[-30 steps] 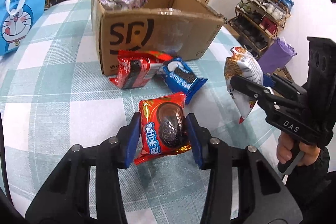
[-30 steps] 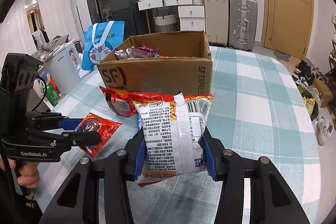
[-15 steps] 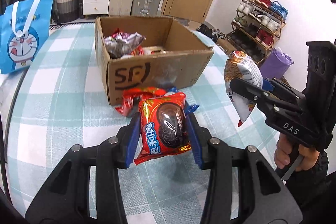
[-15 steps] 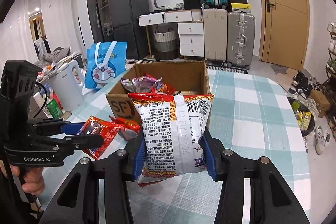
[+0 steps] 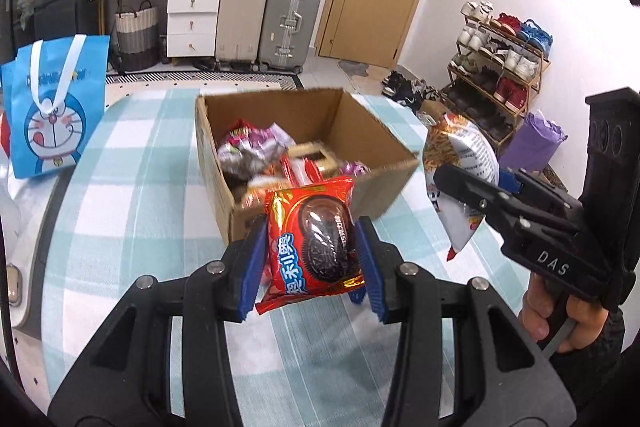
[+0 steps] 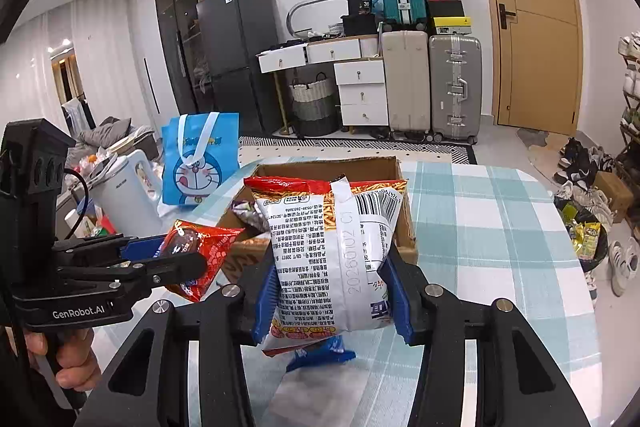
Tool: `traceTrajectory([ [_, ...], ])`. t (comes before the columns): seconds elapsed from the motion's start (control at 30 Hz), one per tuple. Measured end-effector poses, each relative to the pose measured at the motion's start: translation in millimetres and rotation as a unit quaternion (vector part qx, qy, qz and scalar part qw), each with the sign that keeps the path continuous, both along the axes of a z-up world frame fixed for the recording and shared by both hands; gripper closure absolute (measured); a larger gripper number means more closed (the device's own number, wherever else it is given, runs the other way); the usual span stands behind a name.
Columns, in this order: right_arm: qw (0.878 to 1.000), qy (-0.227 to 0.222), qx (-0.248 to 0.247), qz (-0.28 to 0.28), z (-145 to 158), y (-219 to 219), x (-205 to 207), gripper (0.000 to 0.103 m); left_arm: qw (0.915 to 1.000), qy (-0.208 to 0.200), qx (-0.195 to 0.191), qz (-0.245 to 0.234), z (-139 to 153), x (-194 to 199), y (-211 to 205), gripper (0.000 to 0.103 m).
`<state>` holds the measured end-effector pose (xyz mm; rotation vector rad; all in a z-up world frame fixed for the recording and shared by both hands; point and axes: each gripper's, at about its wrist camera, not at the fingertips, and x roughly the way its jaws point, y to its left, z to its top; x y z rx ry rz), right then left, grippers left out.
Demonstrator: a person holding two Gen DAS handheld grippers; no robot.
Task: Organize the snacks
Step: 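Lift the chip bag and red biscuit pack and carry them over the box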
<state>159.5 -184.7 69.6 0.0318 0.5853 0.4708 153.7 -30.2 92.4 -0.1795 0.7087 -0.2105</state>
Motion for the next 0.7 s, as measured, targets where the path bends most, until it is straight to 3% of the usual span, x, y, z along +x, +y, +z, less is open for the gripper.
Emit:
traceTrajectory([
  [0.4, 0.999, -0.003, 0.039, -0.031, 1.2, 11.9, 48.5, 0.055, 0.9997, -0.018, 0.013, 0.014, 17.5, 52.1, 10.7, 0.063],
  [0.7, 0.998, 0.006, 0.050, -0.039, -10.7, 30.9, 77.1, 0.055, 0.9990, -0.016, 0.032, 0.028, 6.6, 97.4, 10.4, 0.063],
])
